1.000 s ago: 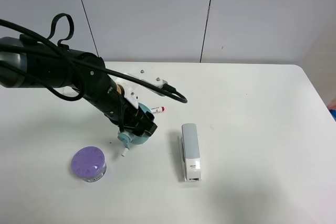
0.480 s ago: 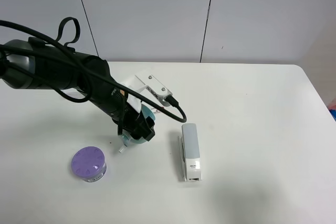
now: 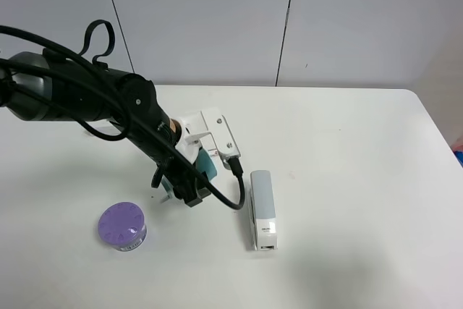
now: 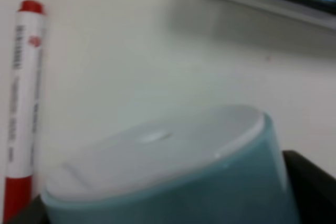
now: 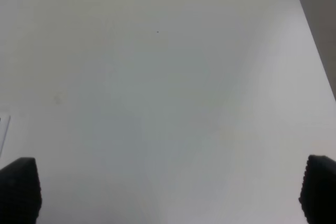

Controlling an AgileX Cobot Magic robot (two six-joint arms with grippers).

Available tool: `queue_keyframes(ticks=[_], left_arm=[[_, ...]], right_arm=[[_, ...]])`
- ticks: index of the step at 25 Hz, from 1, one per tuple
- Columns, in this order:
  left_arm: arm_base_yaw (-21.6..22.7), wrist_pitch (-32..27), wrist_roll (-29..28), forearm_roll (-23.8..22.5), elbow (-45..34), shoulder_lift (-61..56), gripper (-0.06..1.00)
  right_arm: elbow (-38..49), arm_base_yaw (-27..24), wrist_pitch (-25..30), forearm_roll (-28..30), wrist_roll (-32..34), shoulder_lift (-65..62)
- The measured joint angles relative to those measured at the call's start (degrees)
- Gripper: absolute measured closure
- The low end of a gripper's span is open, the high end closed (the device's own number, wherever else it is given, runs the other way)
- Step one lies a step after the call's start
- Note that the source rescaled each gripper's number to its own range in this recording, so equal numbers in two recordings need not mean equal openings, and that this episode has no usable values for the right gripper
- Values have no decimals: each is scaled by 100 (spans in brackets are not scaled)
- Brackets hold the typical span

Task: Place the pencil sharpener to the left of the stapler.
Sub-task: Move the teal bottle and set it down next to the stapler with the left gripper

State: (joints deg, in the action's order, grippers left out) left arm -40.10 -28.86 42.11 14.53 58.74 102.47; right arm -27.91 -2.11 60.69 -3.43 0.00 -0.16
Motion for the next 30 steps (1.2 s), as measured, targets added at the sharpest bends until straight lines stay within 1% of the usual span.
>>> queue_keyframes(ticks=[4, 11, 19, 30], left_arm=[[-116, -26, 424, 194, 0, 146, 93], [-333, -75, 804, 268, 0, 403, 93], [-392, 102, 1038, 425, 0, 538, 93], [-392, 361, 1124, 612, 6, 566, 93]], right_arm=[[0, 0, 0, 0, 0, 0], [0, 0, 0, 0, 0, 0], [0, 0, 0, 0, 0, 0], [0, 0, 0, 0, 0, 0]])
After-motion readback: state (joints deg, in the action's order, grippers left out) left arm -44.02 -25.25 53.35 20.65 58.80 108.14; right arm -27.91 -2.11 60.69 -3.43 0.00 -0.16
